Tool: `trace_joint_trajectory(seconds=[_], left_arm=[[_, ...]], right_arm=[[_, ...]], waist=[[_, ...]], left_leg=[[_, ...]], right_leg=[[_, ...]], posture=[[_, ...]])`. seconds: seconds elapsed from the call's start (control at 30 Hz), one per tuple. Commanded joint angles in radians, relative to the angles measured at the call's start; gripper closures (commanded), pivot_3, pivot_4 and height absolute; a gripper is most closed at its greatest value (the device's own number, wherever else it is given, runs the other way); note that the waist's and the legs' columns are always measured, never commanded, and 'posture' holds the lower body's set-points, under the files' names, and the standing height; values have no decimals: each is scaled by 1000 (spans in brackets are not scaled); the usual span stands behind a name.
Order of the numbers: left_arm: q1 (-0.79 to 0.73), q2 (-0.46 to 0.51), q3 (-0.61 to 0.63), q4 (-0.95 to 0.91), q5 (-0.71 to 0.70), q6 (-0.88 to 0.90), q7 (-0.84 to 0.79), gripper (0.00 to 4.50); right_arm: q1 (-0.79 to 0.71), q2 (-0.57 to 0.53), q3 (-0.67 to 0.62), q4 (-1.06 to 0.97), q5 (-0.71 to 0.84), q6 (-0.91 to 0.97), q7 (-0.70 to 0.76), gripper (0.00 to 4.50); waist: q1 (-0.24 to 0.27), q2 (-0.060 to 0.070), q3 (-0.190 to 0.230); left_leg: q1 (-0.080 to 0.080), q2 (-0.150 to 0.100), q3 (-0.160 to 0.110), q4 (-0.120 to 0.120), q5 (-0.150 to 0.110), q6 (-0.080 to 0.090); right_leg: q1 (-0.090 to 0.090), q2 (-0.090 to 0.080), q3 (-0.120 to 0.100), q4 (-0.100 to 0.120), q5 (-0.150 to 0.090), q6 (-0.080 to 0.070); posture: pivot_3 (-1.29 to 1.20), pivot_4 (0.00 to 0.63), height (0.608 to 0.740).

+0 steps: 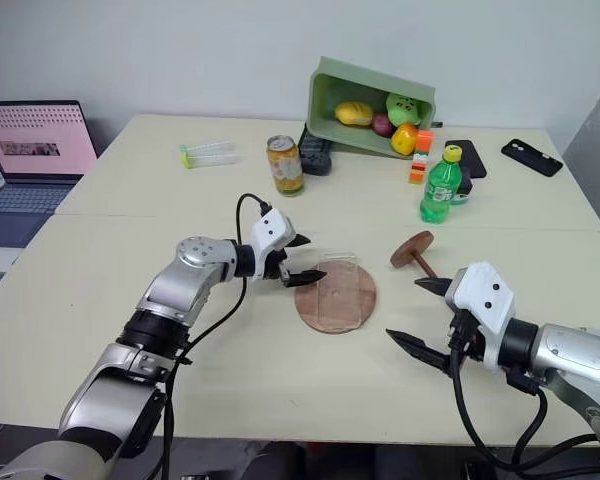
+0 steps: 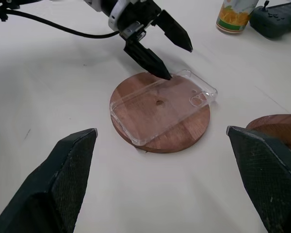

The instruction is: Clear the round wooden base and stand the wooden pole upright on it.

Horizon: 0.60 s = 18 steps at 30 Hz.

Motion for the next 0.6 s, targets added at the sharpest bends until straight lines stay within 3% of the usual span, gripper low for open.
trace_joint_trajectory(seconds=[0.03, 0.1, 0.2, 0.6], left_arm=[[-55, -32, -3, 57, 20, -32, 15, 0], [-94, -63, -10, 135, 38, -55, 25, 0], [-149, -95, -23, 231, 63, -90, 17, 399], [-218, -118, -46, 385, 135, -245, -14, 3023]], right_arm=[[-5, -3, -18, -23, 20, -9, -4, 13], [-1, -3, -21, -28, 24, -7, -9, 13], [1, -2, -25, -36, 32, -2, -19, 0], [5, -10, -34, -38, 54, -6, -31, 0]], waist=[[0, 0, 0], [1, 0, 0], [1, 0, 0], [0, 0, 0]], left_leg=[[0, -2, 0, 0, 0, 0], [0, -6, 0, 0, 0, 0], [-2, -7, -2, 2, 0, 0], [-4, -9, -2, 6, 0, 0]], right_leg=[[0, 0, 0, 0, 0, 0], [0, 0, 0, 0, 0, 0], [0, -1, -1, 0, 0, 0], [-1, -2, -1, 2, 0, 1]], posture=[[0, 150, 740], [0, 150, 740], [0, 150, 740], [0, 150, 740]])
